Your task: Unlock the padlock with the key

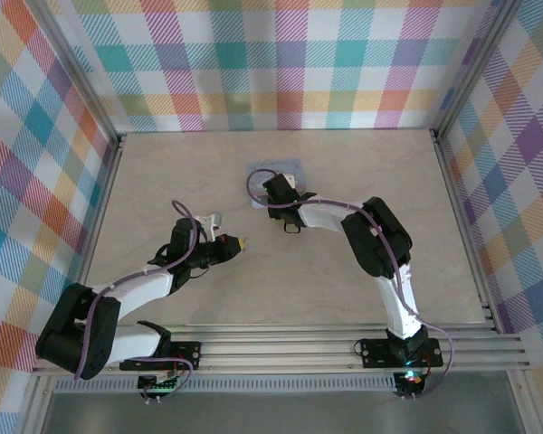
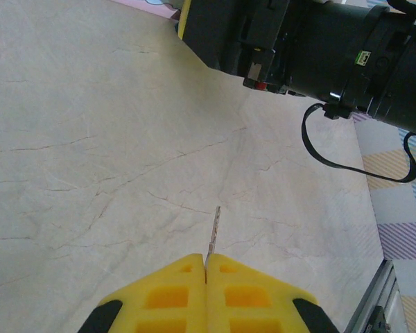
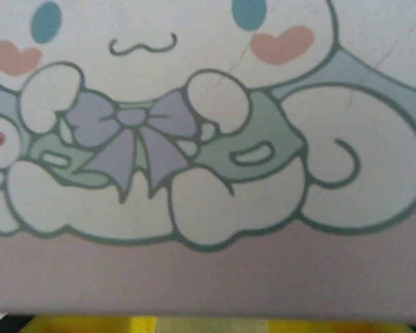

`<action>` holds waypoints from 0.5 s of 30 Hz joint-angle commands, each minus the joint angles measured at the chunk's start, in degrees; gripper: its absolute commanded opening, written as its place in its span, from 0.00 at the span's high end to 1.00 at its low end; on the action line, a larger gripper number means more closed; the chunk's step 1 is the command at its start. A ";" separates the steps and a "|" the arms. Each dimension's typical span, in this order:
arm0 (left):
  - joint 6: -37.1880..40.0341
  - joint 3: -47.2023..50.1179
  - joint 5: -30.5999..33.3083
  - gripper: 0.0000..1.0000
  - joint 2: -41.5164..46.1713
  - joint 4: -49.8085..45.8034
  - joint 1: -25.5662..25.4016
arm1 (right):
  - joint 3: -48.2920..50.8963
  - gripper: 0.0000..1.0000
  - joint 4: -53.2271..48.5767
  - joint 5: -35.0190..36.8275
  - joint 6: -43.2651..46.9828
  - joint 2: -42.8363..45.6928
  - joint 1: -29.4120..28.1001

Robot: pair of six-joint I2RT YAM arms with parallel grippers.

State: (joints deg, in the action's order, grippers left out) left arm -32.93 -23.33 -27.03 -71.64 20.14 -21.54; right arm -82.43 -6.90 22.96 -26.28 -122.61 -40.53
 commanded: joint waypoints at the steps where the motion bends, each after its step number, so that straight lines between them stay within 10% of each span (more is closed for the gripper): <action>1: 1.36 1.27 -1.06 1.00 -0.23 1.92 0.57 | 0.85 0.60 4.25 0.86 -0.39 -1.17 -0.31; 15: 3.20 1.71 -1.55 1.00 1.68 -0.19 0.62 | 4.77 0.81 5.44 -2.47 1.67 1.67 -0.25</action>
State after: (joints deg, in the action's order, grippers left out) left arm -31.79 -22.46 -27.11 -71.40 20.01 -21.54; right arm -80.55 -0.91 22.83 -25.19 -122.98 -40.53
